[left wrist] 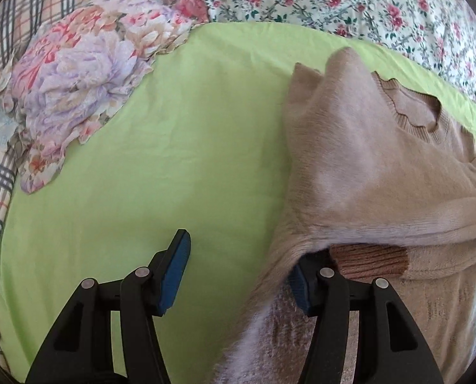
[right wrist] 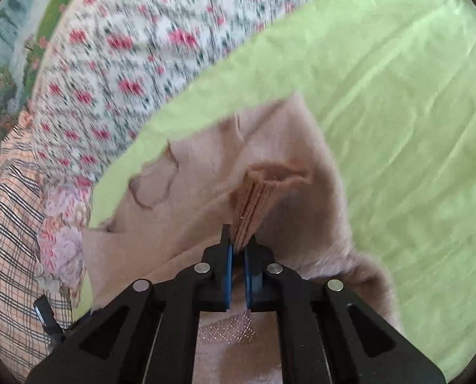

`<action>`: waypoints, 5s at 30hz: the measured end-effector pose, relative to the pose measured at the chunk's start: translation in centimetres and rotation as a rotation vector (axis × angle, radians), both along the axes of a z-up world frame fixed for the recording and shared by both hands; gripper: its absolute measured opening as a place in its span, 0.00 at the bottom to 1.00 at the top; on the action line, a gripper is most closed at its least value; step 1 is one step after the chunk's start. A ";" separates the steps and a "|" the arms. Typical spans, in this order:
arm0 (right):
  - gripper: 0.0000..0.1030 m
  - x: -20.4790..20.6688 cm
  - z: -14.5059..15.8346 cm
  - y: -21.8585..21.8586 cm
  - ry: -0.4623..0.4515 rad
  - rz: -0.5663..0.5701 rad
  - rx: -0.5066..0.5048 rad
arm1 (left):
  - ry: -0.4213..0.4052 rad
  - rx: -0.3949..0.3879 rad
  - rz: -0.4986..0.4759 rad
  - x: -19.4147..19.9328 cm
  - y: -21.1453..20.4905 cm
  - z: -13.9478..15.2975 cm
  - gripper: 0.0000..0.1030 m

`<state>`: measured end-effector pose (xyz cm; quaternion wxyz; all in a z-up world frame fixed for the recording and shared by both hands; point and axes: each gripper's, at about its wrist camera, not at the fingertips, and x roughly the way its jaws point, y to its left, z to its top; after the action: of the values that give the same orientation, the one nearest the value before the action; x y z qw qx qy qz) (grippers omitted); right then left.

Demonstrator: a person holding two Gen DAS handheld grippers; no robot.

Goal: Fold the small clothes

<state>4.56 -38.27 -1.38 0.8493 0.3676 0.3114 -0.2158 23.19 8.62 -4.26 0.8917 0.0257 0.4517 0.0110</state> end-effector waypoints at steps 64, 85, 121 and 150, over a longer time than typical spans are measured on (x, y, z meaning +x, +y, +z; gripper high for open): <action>0.54 2.7 -0.5 -0.2 0.262 0.175 -0.152 | 0.021 -0.240 -0.012 3.9 1.9 1.0 0.60; 0.07 -2.0 2.2 2.7 0.189 0.208 -0.150 | -0.001 -0.121 -0.049 0.2 3.0 2.2 0.69; 0.08 -25.2 -3.3 13.6 -0.084 0.416 0.256 | 0.202 -0.564 -0.416 -25.8 6.0 -1.7 0.09; 0.07 -25.8 1.1 12.4 -0.277 0.479 0.257 | -0.032 -0.655 -0.478 -27.7 8.4 4.9 0.05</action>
<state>-21.22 -25.92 -0.33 0.8568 0.4142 0.2954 0.0841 -4.55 16.98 0.63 0.8371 -0.1556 0.3985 -0.3409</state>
